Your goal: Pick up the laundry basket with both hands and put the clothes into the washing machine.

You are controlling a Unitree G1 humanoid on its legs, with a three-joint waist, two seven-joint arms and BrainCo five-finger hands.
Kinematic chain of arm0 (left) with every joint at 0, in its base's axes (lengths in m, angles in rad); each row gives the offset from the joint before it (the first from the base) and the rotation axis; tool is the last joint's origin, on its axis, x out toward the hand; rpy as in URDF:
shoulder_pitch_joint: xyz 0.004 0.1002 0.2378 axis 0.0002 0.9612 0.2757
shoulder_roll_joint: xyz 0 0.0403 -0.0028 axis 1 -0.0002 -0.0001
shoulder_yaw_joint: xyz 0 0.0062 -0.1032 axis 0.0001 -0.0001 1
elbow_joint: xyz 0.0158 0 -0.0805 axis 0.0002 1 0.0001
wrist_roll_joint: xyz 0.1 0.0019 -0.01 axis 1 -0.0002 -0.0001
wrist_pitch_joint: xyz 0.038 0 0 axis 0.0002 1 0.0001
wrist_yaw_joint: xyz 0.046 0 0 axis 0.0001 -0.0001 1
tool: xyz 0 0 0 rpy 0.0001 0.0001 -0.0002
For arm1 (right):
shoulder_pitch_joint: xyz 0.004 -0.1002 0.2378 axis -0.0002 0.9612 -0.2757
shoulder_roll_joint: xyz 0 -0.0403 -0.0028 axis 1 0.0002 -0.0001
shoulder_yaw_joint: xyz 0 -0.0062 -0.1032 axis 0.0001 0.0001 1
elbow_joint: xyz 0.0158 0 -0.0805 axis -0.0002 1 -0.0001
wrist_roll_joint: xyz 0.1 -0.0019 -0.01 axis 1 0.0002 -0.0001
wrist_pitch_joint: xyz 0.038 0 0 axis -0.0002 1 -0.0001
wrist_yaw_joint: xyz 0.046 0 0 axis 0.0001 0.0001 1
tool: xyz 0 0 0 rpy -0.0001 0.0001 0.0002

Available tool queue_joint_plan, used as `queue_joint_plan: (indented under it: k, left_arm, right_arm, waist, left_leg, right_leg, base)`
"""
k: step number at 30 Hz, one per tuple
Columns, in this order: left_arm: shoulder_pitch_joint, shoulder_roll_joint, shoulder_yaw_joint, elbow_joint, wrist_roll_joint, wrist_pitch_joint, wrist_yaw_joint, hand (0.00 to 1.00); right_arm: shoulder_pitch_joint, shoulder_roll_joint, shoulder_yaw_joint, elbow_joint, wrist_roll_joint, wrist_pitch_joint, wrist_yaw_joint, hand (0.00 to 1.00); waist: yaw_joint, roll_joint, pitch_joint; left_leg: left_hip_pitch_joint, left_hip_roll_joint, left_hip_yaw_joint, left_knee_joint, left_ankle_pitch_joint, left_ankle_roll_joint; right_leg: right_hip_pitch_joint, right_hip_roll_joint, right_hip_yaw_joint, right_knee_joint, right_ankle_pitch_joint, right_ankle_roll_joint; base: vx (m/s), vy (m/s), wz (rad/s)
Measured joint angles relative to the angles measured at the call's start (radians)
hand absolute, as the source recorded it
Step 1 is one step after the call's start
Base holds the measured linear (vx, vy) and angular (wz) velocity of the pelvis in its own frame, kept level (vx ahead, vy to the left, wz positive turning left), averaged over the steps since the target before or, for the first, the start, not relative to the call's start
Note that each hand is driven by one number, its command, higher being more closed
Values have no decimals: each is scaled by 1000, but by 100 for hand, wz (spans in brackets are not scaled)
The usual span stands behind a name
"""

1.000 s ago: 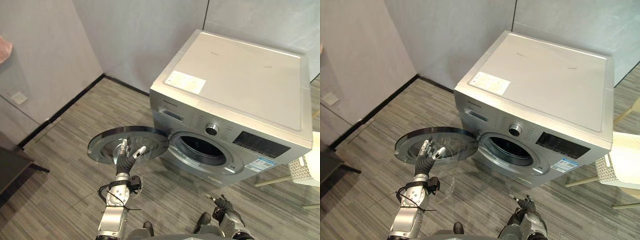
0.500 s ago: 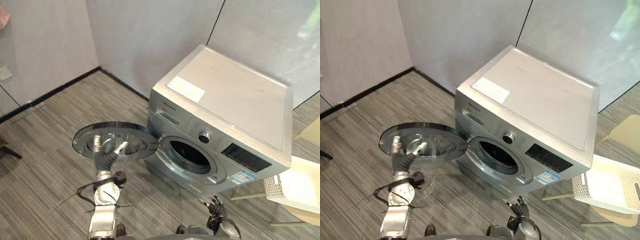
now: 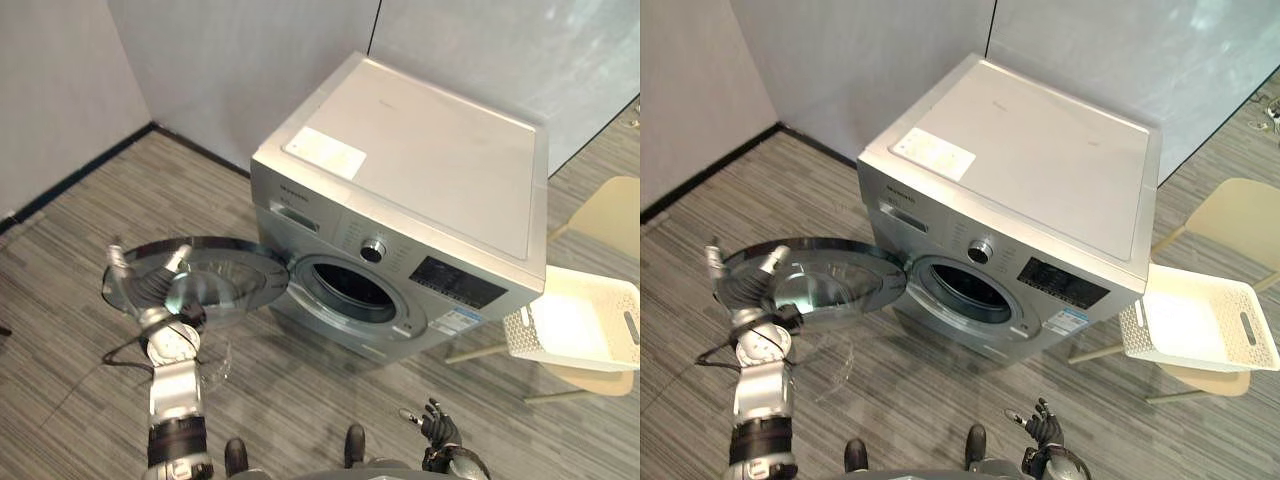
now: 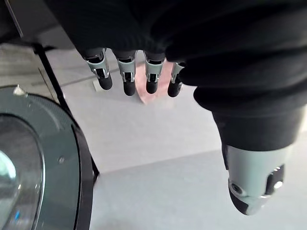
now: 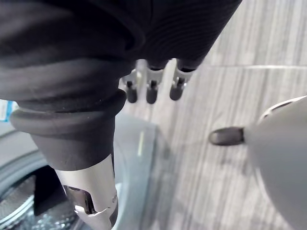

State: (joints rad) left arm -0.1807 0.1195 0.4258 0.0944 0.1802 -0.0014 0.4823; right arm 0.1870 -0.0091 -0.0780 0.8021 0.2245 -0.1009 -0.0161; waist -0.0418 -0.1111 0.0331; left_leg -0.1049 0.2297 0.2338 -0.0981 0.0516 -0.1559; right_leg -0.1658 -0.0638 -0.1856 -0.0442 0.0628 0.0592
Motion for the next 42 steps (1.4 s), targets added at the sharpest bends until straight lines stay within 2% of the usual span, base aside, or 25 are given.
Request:
queue_joint_plan:
  k: [4, 5, 6, 9, 12, 15, 18, 21, 22, 25, 27, 28, 30, 31, 32, 33, 34, 36, 37, 38, 39, 40, 42]
  left_arm:
    - [-204, 152, 65, 116, -61, 27, 34, 0]
    - [-291, 225, 76, 182, -102, 31, 46, 0]
    - [-323, 253, 82, 210, -124, 33, 46, 0]
    - [-513, 425, 84, 449, -237, 39, 38, 0]
    - [-669, 547, 56, 636, -309, 44, -3, 0]
    - [-768, 618, 18, 754, -318, 59, -51, 0]
    - [-814, 638, 14, 820, -344, 67, -91, 0]
    - [-823, 591, -2, 829, -568, 57, -129, 0]
    - [-802, 557, -5, 813, -648, 14, -133, 0]
    - [-716, 514, -6, 774, -748, -43, -153, 0]
    - [-606, 462, -5, 736, -814, -109, -162, 0]
    - [-538, 438, -4, 731, -850, -141, -172, 0]
    - [-437, 407, -4, 740, -896, -160, -184, 0]
    - [-369, 381, -6, 767, -908, -157, -197, 0]
    - [-305, 365, -42, 823, -906, -125, -212, 0]
    - [-220, 317, -101, 891, -885, -76, -236, 0]
    - [-174, 282, -138, 922, -871, -53, -245, 0]
    - [-28, 106, -311, 1018, -816, 28, -287, 0]
    - [6, 64, -357, 1022, -793, 42, -301, 0]
    - [28, 32, -455, 975, -746, 18, -337, 0]
    - [40, 11, -559, 976, -706, 24, -367, 0]
    - [44, 7, -579, 976, -698, 24, -373, 0]
    - [60, -11, -706, 962, -676, 17, -394, 0]
  right_arm:
    - [-3, -1, 17, -7, 0, 1, 2, 0]
    - [-5, 0, 32, -21, 0, 1, 5, 0]
    - [-4, 0, 40, -27, 1, 1, 7, 0]
    - [-2, 1, 74, -34, 2, 1, 22, 0]
    - [0, 2, 97, -35, 11, 1, 28, 0]
    - [5, 2, 109, -45, 30, 0, 40, 0]
    - [7, 3, 116, -76, 70, -1, 40, 0]
    - [27, 6, 132, -105, 121, 0, 40, 0]
    - [37, 9, 138, -113, 128, 1, 40, 0]
    - [37, 7, 157, -111, 127, 2, 40, 0]
    - [24, 2, 174, -87, 126, 5, 40, 0]
    - [3, 1, 172, -54, 126, 16, 40, 0]
    - [-16, -6, 164, -22, 125, 23, 37, 0]
    - [-29, -10, 161, -3, 121, 24, 37, 0]
    - [-48, -13, 160, 11, 118, 32, 37, 0]
    - [-66, -13, 159, 14, 114, 36, 38, 0]
    - [-73, -13, 158, 14, 110, 38, 38, 0]
    - [-94, -13, 153, 18, 79, 44, 38, 0]
    - [-98, -11, 153, 18, 78, 45, 38, 0]
    - [-102, -6, 151, 20, 75, 47, 38, 0]
    - [-103, -3, 153, 40, 66, 53, 38, 0]
    - [-101, -3, 153, 43, 63, 54, 38, 0]
    - [-86, -2, 153, 50, 53, 62, 38, 0]
  waist:
    - [0, -33, 41]
    - [-1, -55, 58]
    - [-2, -63, 63]
    - [-3, -107, 92]
    - [1, -137, 116]
    - [5, -164, 138]
    - [18, -166, 157]
    - [28, -168, 172]
    - [39, -169, 174]
    - [58, -163, 179]
    - [59, -145, 192]
    - [62, -145, 193]
    - [61, -146, 192]
    - [62, -146, 192]
    - [60, -137, 193]
    - [55, -134, 191]
    - [53, -134, 190]
    - [41, -135, 185]
    - [34, -137, 183]
    - [25, -127, 172]
    - [19, -110, 137]
    - [17, -107, 129]
    - [3, -76, 94]
  left_leg:
    - [-59, 15, -11, 5, 35, -7]
    - [-77, 18, -12, 5, 46, -9]
    - [-83, 18, -10, 6, 48, -9]
    - [-114, 19, -10, 8, 56, -6]
    - [-152, 33, -12, 32, 56, -6]
    - [-181, 37, -19, 48, 55, -6]
    - [-218, 63, -23, 69, 55, -6]
    - [-242, 80, -39, 76, 54, -7]
    - [-246, 80, -44, 80, 55, -7]
    - [-247, 73, -52, 93, 55, -6]
    - [-240, 61, -69, 102, 59, -1]
    - [-224, 45, -67, 100, 61, 2]
    - [-200, 7, -66, 92, 60, 6]
    - [-176, -21, -63, 74, 61, 9]
    - [-157, -29, -60, 56, 60, 12]
    - [-126, -41, -50, 27, 60, 12]
    - [-112, -46, -41, 12, 60, 12]
    - [-88, -62, -33, -3, 60, 12]
    - [-83, -65, -33, -4, 60, 12]
    - [-83, -68, -36, -5, 60, 12]
    - [-66, -75, -25, -5, 61, 13]
    - [-60, -75, -21, -5, 61, 13]
    - [-28, -84, -7, -5, 61, 14]
  right_leg:
    - [-42, 20, -4, -32, 40, -10]
    - [-59, 23, -3, -36, 52, -19]
    - [-66, 24, -2, -40, 58, -18]
    - [-92, 26, 1, -53, 82, -20]
    - [-120, 35, 1, -53, 119, -13]
    - [-138, 35, -2, -54, 131, -3]
    - [-169, 51, -1, -55, 188, 6]
    - [-180, 64, -5, -55, 215, 8]
    - [-181, 64, -6, -55, 215, 8]
    - [-176, 60, -10, -55, 215, 7]
    - [-153, 55, -25, -55, 212, 5]
    - [-139, 42, -34, -55, 202, -6]
    - [-111, 6, -36, -55, 160, -13]
    - [-91, -20, -35, -55, 120, -5]
    - [-82, -28, -33, -55, 117, -1]
    - [-72, -39, -27, -55, 104, 9]
    - [-70, -44, -25, -51, 101, 12]
    - [-75, -60, -8, -12, 81, 29]
    - [-74, -63, -4, -5, 76, 34]
    - [-74, -67, -4, 9, 63, 41]
    - [-67, -74, 8, 8, 61, 45]
    - [-64, -74, 12, 8, 59, 47]
    - [-39, -82, 29, 6, 51, 58]
  base:
    - [-69, -60, -1]
    - [-67, -36, -5]
    - [-63, -28, -7]
    - [-43, -1, -6]
    - [-54, 11, -1]
    - [-59, 29, 3]
    - [-68, 25, -12]
    - [-78, 44, 6]
    - [-34, 48, 7]
    - [-19, 47, 3]
    - [-3, 59, 22]
    - [-6, 90, 24]
    - [-15, 95, 28]
    - [-31, 82, 24]
    - [-44, 90, 10]
    - [-39, 69, -10]
    - [-39, 74, -16]
    - [-34, 67, -11]
    - [-18, 54, 7]
    - [7, 51, -5]
    - [24, 47, -8]
    - [55, 47, -31]
    - [62, 40, -16]
